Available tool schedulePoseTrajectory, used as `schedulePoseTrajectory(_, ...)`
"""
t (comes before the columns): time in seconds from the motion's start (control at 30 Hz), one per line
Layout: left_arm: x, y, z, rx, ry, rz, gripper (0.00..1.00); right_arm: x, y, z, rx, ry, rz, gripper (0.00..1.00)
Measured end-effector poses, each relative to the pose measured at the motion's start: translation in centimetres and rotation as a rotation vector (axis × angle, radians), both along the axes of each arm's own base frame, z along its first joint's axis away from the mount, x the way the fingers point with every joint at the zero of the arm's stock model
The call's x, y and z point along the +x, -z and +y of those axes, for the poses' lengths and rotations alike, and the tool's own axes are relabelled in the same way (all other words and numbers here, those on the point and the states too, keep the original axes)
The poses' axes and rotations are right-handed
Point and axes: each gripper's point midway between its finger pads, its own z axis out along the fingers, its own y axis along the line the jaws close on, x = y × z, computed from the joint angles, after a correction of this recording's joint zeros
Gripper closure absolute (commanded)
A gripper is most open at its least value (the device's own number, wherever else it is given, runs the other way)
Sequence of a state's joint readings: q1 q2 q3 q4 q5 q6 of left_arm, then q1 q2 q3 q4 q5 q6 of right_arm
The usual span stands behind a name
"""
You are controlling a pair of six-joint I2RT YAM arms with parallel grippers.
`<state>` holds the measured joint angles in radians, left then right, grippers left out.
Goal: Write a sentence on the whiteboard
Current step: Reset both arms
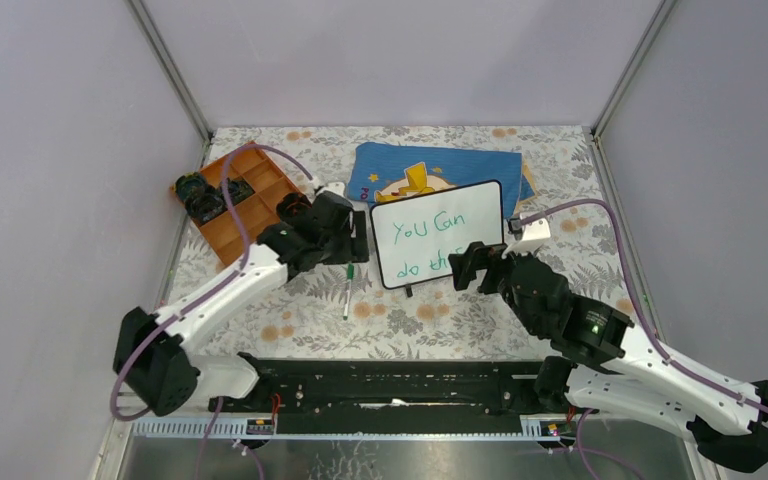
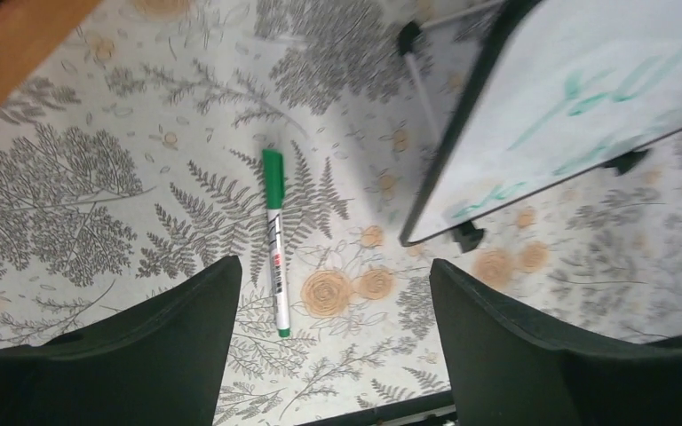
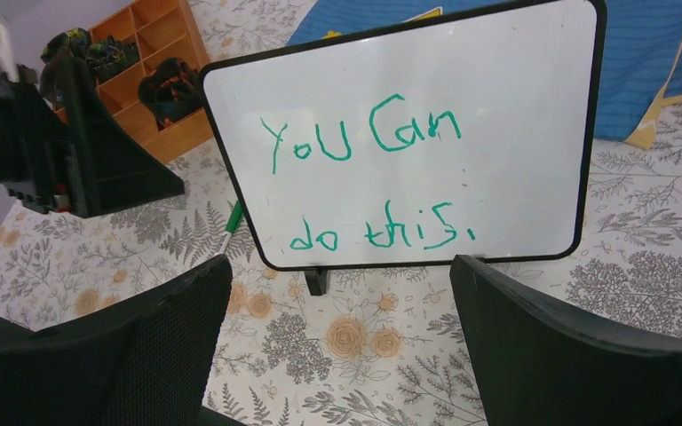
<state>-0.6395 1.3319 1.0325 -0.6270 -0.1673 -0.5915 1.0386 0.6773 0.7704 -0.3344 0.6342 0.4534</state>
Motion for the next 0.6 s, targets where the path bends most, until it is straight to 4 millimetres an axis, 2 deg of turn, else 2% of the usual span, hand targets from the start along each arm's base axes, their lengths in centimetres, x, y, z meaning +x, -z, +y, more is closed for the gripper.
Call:
schedulePoseTrajectory(0.13,0.1,-4.6,0.2,-0.068,-0.002,-0.113,0.12,0.2,-1.2,0.1,-0.008,-0.007,-0.021,0.0)
schedulePoseTrajectory(0.3,0.0,-9.4,1.7,-0.102,-0.024,-0.26,0.1,0.9,-3.0,0.8,-0.066,-0.025,-0.057,0.0)
schedulePoseTrajectory(0.4,-0.3,-11.7,2.9,-0.114,-0.045,-0.344,0.1,1.8,-4.4,1.5,-0.117,-0.028,-0.082,0.0)
schedulePoseTrajectory(0.47,-0.6,-13.0,3.8,-0.132,-0.071,-0.405,0.02,2.7,-5.2,2.1,-0.15,-0.01,-0.099,0.0)
schedulePoseTrajectory(0.5,-0.7,-13.7,4.4,-0.148,-0.1,-0.444,0.01,3.2,-5.6,2.3,-0.163,0.01,-0.11,0.0)
schedulePoseTrajectory(0.6,-1.0,-14.1,5.9,-0.185,-0.173,-0.516,0.01,5.0,-6.4,3.2,-0.205,0.072,-0.127,0.0)
